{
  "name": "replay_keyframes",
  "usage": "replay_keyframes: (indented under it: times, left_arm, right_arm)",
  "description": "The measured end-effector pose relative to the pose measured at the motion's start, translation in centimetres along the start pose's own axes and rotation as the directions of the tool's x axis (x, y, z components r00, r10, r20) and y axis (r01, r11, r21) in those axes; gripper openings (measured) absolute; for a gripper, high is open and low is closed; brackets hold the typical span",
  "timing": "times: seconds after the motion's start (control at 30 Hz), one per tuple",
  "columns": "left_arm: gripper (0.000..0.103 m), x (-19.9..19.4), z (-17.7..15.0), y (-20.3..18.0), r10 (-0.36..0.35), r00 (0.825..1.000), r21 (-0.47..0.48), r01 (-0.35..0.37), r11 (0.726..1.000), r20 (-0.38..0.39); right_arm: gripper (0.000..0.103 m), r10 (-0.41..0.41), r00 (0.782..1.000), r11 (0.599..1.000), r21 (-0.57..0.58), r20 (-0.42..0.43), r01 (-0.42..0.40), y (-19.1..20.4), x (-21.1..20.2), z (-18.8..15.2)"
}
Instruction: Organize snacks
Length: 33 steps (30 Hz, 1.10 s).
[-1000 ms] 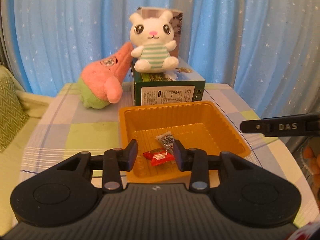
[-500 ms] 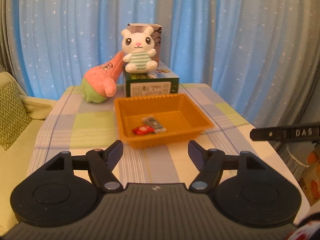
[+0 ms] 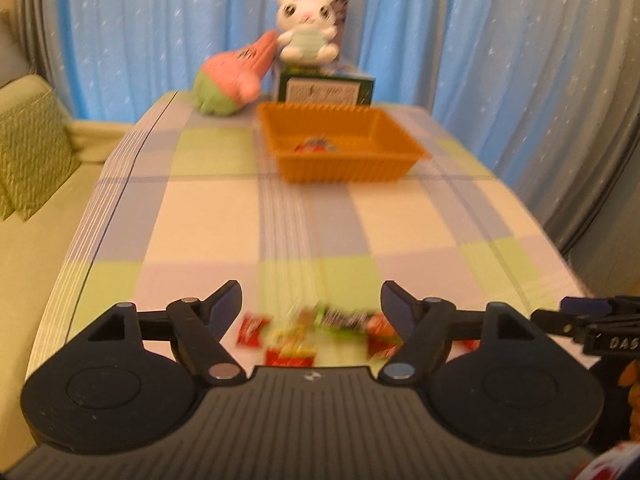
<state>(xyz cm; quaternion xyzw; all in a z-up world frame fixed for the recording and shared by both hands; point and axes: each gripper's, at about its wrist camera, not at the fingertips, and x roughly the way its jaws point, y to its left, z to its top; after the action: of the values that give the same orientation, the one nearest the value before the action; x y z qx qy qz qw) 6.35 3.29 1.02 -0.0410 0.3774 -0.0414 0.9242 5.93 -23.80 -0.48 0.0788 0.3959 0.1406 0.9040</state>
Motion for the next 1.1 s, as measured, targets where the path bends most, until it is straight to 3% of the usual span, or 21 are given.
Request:
replay_keyframes:
  times: [0.2, 0.5, 1.1]
  left_arm:
    - [0.074, 0.1, -2.9, 1.3, -0.001, 0.999, -0.014, 0.0, 1.0, -0.053]
    - [0.072, 2.7, -4.2, 0.9, -0.01, 0.994, -0.024, 0.007, 1.0, -0.112]
    - [0.051, 9.0, -4.9, 1.7, -0.011, 0.979, -0.06, -0.001, 0.998, -0.204]
  right_arm:
    - [0.071, -0.032, 0.999, 0.999, 0.022, -0.039, 0.033, -0.7, 0.7, -2.3]
    - [0.071, -0.062, 0.997, 0.997, 0.035, -0.05, 0.064, -1.7, 1.6, -2.4]
    - [0.071, -0.11, 0.991, 0.994, 0.012, -0.082, 0.111, -2.6, 4.9, -2.6]
